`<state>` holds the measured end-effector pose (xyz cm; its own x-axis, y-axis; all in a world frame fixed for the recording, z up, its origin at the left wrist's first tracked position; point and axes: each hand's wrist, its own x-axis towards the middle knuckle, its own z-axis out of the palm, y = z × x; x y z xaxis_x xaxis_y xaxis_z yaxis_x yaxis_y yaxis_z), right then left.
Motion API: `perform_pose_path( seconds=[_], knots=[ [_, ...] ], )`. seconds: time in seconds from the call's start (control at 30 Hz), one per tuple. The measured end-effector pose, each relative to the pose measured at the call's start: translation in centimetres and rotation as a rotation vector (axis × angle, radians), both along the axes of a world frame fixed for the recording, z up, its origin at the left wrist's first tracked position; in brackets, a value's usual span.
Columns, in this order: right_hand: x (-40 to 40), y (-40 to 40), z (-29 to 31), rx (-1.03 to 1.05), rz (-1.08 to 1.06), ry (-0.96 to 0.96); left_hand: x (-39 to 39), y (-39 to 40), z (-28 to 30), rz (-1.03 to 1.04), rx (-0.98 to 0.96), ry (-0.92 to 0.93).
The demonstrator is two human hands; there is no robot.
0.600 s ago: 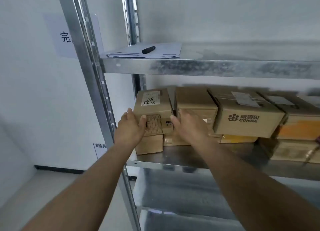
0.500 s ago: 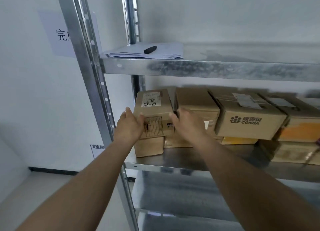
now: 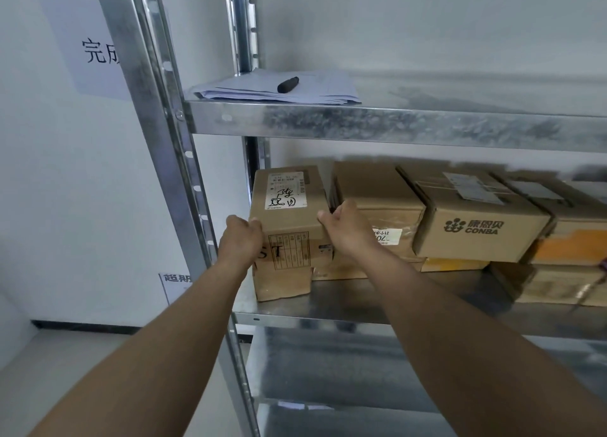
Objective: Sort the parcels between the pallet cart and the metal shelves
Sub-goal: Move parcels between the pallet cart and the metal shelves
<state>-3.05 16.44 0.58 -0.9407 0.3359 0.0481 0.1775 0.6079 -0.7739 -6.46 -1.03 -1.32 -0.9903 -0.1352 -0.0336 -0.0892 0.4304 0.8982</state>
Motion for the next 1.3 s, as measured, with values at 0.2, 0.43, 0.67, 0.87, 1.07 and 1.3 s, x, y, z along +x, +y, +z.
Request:
perform_pose_path(
  seconds=[0.2, 0.43, 0.67, 0.87, 1.07, 1.3],
  knots=[
    [1.4, 0.8, -0.5, -0.231, 0.114, -0.079, 1.5, -0.6, 0.0, -0.195, 0.092, -0.045],
    [4.6, 1.0, -1.9, -0.219, 0.217, -0.033, 5.4, -2.8, -1.0, -0.397, 0.143, 0.014],
    [9.7, -0.9, -3.7, -0.263, 0.253, 0.073, 9.9, -5.4, -3.3, -0.427, 0.221, 0.148],
    [14.3, -2.4, -5.1, -0.247, 0.172, 0.183, 12.6, -6.3, -4.7, -0.497, 0.313, 0.263],
    [18.3, -0.9, -6.4, -0.188, 0.059, 0.305, 14.7, -4.2, -5.5, -0.613, 0.337, 0.273],
    [23.4, 3.6, -6.9, -0.163, -0.061, 0.328, 18.0, 1.0, -5.4, -0.692, 0.321, 0.232]
  ],
)
